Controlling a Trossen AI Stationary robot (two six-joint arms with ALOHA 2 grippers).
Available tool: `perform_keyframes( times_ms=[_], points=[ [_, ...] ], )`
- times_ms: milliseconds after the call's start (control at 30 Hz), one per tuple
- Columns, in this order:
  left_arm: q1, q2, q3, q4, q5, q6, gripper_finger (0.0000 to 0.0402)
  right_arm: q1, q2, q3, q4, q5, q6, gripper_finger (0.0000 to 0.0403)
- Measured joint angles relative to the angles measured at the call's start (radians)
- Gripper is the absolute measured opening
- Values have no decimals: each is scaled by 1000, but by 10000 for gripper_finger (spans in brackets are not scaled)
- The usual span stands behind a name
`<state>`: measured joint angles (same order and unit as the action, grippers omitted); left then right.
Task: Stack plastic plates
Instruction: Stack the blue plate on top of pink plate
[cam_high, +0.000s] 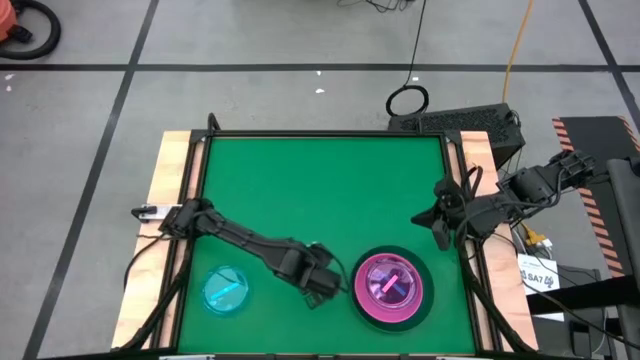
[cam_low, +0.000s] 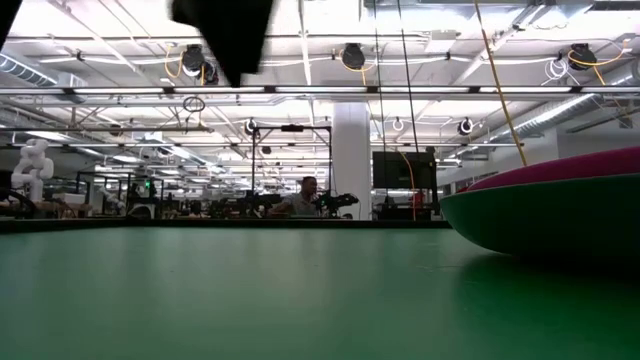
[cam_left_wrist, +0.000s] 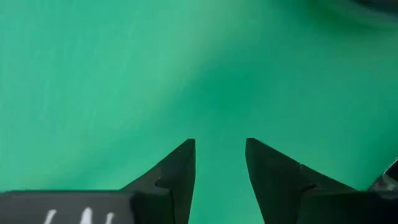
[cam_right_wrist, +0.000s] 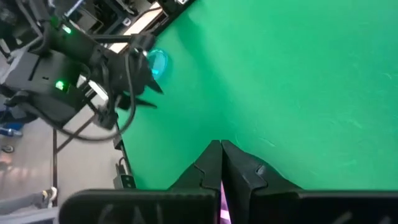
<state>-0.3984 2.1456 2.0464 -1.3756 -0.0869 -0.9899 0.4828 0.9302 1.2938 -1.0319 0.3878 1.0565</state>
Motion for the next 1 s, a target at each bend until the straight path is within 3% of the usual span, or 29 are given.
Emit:
perform_keyframes(
  times_ms=[233, 467, 700, 1000],
  points=[
    [-42, 0, 0, -133, 58, -195, 115, 33, 0, 0, -5, -2, -39, 0],
    [-106, 0, -19, -191, 57, -363, 102, 37, 0, 0, -20, -134, -88, 0],
    [-174, -74, -214, -168, 151, -488, 101, 37, 0, 0, -19, -178, -66, 0],
    [-267, -184, -455, -3, 204, -855, 102, 37, 1, 0, 30, -174, -47, 0]
  ],
)
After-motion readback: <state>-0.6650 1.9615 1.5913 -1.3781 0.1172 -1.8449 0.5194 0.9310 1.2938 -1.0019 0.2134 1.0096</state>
